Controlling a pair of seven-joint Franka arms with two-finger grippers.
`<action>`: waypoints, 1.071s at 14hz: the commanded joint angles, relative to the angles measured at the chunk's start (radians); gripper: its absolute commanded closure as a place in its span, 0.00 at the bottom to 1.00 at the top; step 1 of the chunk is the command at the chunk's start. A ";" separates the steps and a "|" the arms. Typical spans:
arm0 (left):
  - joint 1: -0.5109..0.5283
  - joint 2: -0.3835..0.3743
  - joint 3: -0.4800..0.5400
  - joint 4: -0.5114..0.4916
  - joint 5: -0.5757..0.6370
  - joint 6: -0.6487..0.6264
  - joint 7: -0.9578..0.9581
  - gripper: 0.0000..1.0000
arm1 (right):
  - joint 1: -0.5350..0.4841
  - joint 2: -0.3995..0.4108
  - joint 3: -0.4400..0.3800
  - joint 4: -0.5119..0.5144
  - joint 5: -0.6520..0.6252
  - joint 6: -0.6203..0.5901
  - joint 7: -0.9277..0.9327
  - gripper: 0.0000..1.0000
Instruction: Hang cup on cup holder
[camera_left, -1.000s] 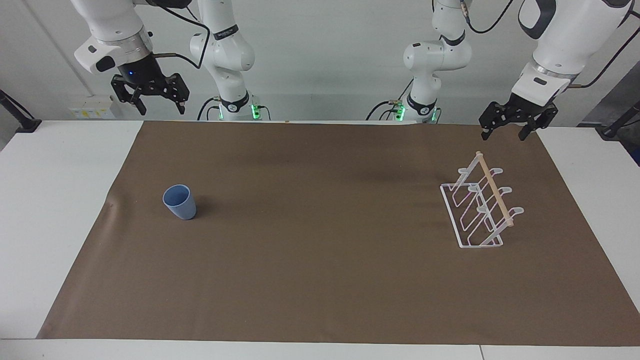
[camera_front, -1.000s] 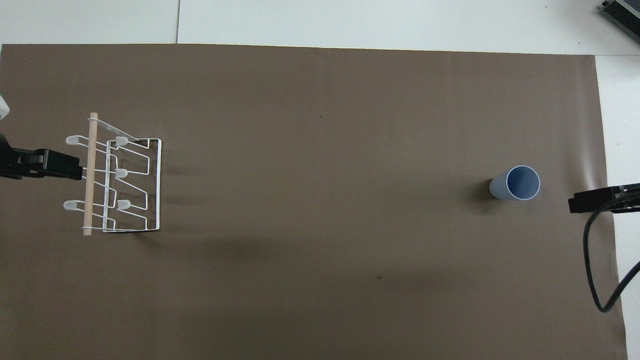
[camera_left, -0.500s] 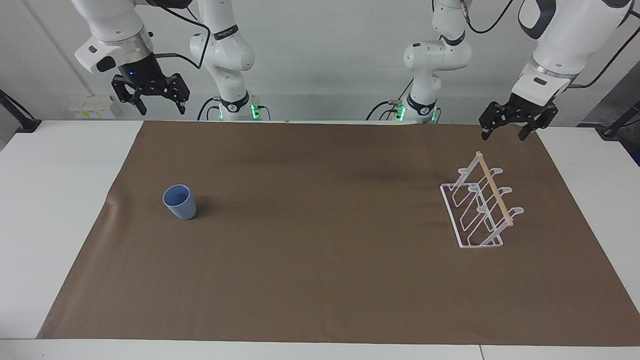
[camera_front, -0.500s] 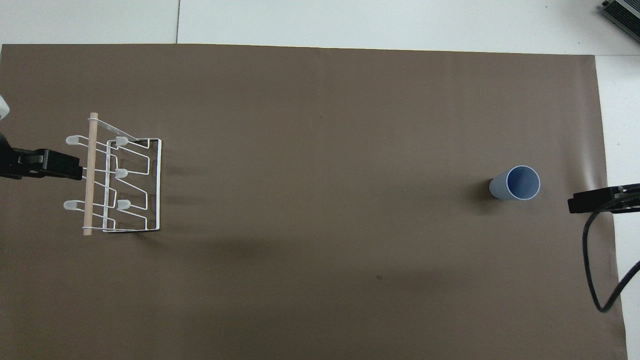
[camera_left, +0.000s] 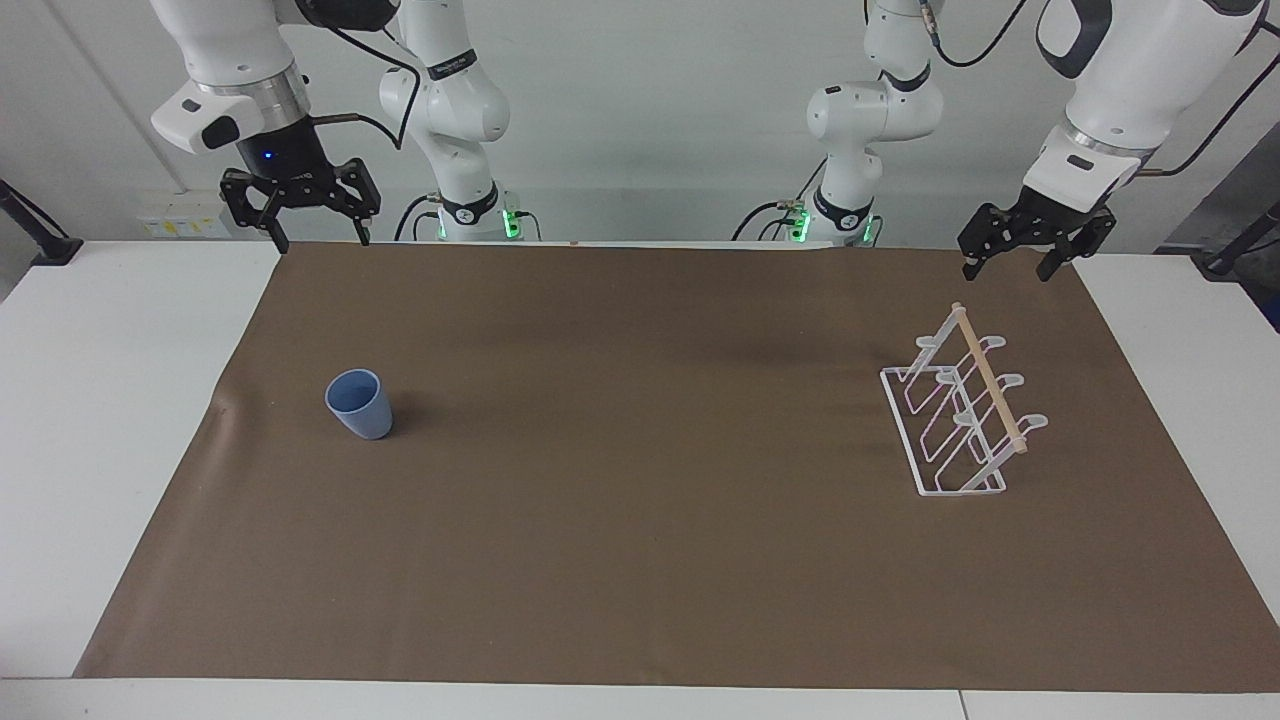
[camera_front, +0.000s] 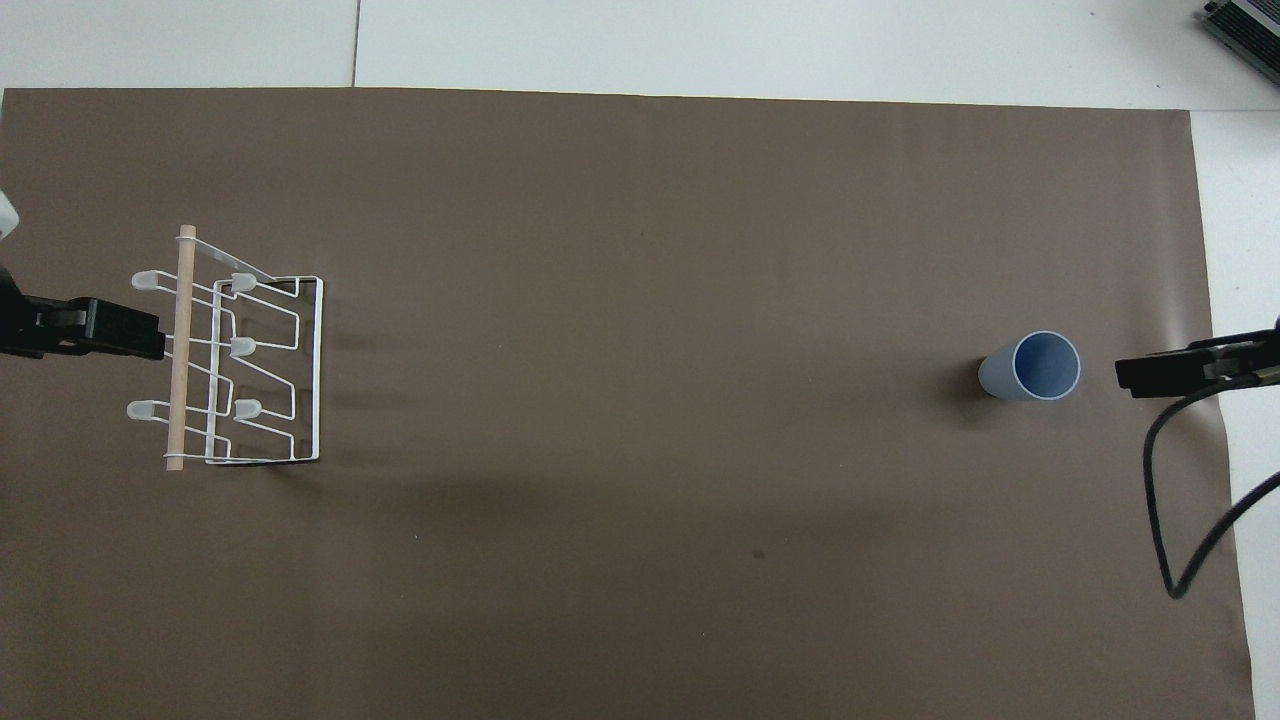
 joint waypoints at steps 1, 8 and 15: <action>0.008 -0.030 -0.002 -0.032 -0.016 0.005 0.009 0.00 | 0.029 0.001 -0.001 -0.127 0.032 0.135 -0.031 0.00; 0.008 -0.030 -0.002 -0.032 -0.015 0.005 0.009 0.00 | 0.013 0.182 -0.003 -0.308 0.032 0.456 -0.034 0.00; 0.008 -0.030 -0.002 -0.032 -0.015 0.005 0.009 0.00 | 0.001 0.259 -0.006 -0.352 0.023 0.551 -0.031 0.00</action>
